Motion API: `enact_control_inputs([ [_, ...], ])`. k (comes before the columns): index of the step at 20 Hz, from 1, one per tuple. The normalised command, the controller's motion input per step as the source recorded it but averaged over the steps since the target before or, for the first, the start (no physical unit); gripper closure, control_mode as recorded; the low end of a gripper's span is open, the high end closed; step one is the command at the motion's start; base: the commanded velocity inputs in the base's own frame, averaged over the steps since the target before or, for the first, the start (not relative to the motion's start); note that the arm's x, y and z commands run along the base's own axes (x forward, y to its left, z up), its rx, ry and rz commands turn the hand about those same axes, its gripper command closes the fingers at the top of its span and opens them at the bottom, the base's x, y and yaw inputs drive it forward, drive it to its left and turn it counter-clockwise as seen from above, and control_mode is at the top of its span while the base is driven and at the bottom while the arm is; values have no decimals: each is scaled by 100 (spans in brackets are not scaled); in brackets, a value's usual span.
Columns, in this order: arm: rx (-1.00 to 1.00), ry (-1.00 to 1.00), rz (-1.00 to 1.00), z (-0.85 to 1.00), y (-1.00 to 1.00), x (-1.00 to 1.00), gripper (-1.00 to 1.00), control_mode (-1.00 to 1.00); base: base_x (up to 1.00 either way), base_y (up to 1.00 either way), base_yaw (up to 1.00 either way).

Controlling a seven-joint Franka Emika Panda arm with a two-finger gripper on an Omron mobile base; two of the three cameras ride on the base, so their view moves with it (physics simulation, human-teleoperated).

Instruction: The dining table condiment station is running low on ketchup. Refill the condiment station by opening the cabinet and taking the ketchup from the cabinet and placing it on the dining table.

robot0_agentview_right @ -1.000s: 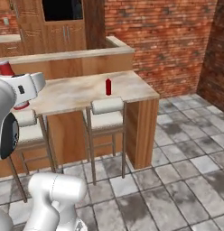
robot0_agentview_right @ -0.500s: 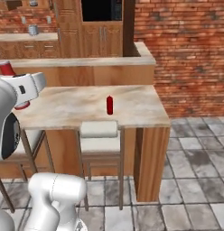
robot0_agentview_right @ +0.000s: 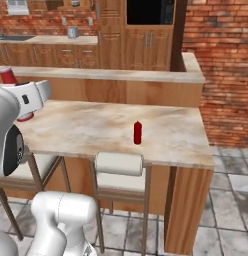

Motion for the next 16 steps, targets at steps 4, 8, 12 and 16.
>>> enact_control_inputs([
  [4, 0, 0, 0, 0, 0, 0, 100, 100, 0, 24, 10],
  [8, 0, 0, 0, 0, 0, 0, 100, 100, 8, 39, 3],
  [12, 0, 0, 0, 0, 0, 0, 100, 100, 38, 37, 2],
  [16, 0, 0, 0, 0, 0, 0, 100, 100, 36, 28, 2],
])
